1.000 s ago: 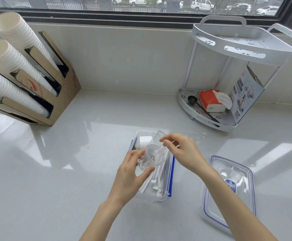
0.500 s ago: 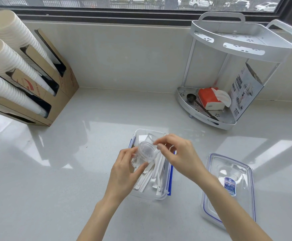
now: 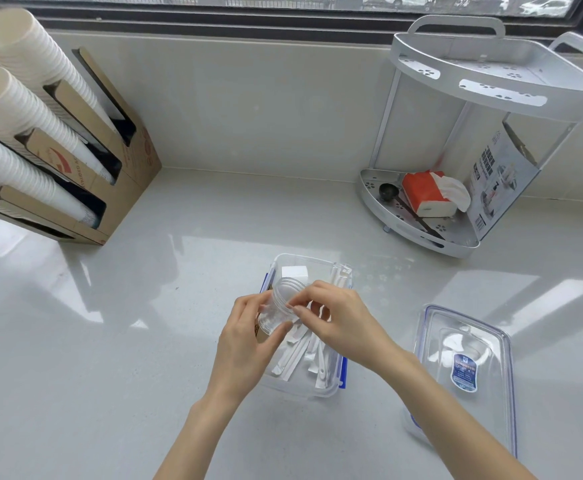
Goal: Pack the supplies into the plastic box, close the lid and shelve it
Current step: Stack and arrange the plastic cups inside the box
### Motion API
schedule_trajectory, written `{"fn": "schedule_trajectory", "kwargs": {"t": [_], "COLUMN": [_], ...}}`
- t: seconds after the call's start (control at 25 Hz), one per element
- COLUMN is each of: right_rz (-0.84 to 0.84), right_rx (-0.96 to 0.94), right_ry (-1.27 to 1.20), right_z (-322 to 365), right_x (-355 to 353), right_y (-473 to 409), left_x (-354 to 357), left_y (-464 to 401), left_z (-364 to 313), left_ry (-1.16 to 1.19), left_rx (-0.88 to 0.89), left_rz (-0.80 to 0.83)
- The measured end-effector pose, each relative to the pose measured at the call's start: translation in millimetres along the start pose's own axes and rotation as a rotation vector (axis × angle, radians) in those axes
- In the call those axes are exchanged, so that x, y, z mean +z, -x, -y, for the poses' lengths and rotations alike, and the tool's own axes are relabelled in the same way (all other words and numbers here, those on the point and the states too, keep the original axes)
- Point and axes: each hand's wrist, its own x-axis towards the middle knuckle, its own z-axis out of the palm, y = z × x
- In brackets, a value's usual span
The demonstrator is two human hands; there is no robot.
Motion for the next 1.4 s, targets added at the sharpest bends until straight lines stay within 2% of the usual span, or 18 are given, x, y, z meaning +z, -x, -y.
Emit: {"fn": "schedule_trajectory", "kwargs": {"t": [0.44,0.64,0.8,0.88,1.04,1.12,1.24,1.4], "right_rz": [0.083,0.154,0.056,0.083,0.429,0.527,0.602,0.631], "right_rx": [0.063,0.057,0.139,0.157,0.023,-0.054,-0.097,-0.051], "right_ry": [0.002,0.007,-0.06,0.084,0.522,0.653,0.799,0.843], "right_z": [-8.3,-11.9,-18.3,-24.4,-33.7,-38.7,-41.4,-38.9], "right_x": [9.5,10.4,7.5,7.8,26.7,37.0,41.4,33.9], "right_y": [-4.5,-4.4,-4.6,-5.9,-8.6,-8.1,-6.8,-5.2], "left_x": [3.8,6.0,1.9,-1.4,-2.0,0.7,6.0,15.5], "left_y": [4.8,4.1,3.3,2.5,0.0,0.3,-0.5,0.2], "left_z": [3.1,3.4,4.2,6.7,6.0,6.4,9.4,8.7], "left_ry": [-0.118,-0.117,-0.062,-0.027,-0.006,-0.041,-0.132,-0.419], "left_rx": [-0.065,0.028,-0.012,-0.053,-0.078,-0.069,-0.009,0.025], "left_rz": [0.055,0.099,0.064,0.044,0.045,0.066,0.079,0.126]}}
